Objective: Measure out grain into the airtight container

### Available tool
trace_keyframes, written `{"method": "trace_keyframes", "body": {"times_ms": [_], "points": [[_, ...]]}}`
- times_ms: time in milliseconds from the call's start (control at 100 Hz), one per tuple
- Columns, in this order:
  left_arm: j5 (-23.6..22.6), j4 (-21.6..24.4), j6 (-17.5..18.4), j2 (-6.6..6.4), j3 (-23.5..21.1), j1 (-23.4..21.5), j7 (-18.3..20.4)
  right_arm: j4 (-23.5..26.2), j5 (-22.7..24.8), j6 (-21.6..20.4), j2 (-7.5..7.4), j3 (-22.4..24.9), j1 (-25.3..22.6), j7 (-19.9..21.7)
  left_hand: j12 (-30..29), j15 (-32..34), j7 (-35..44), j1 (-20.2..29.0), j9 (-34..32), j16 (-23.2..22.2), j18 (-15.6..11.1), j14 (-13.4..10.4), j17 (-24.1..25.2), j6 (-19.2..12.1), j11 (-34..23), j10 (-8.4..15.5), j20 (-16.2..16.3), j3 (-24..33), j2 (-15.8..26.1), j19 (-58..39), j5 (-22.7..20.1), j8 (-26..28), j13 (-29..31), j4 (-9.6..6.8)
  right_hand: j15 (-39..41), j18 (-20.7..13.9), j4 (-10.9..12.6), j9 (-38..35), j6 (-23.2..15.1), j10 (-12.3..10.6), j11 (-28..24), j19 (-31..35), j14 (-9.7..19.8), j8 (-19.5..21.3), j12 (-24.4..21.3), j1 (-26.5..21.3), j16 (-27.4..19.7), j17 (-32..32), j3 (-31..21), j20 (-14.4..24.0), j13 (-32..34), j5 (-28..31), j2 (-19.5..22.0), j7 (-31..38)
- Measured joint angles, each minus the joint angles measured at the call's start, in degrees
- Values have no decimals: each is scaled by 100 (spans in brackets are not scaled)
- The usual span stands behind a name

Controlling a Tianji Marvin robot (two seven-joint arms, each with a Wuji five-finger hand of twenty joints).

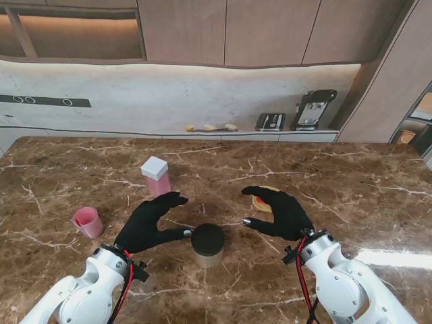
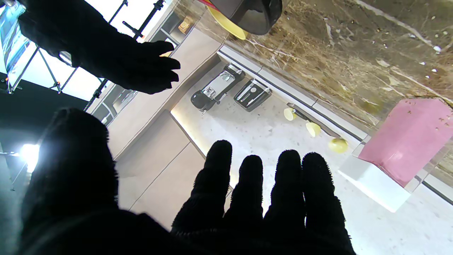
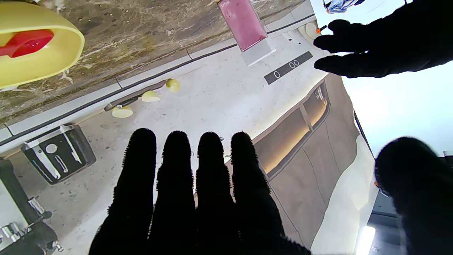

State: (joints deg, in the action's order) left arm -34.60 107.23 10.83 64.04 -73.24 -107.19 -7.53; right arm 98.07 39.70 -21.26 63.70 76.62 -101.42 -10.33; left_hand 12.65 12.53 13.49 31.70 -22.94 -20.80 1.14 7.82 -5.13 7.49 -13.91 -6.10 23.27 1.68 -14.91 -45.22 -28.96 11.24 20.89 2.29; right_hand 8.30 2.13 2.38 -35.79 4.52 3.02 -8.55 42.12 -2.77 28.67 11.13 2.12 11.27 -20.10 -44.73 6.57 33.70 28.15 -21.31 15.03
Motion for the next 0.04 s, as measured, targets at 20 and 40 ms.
{"method": "trace_keyframes", "body": {"times_ms": [20, 40], "points": [[0, -1, 0, 0, 1, 0, 0, 3, 3, 0, 0, 0, 0, 0, 0, 0, 0, 0, 0, 0, 0, 0, 0, 0, 0, 0, 0, 0, 0, 0, 0, 0, 0, 0, 0, 0, 0, 0, 0, -1, 0, 0, 0, 0, 0, 0, 0, 0, 0, 0, 0, 0, 0, 0], [0, -3, 1, 0, 2, 0, 0, 5, 6, 0, 0, 0, 0, 0, 0, 0, 0, 0, 0, 0, 0, 0, 0, 0, 0, 0, 0, 0, 0, 0, 0, 0, 0, 0, 0, 0, 0, 0, 0, -1, 0, 0, 0, 0, 0, 0, 1, 0, 0, 0, 0, -1, 0, 0]]}}
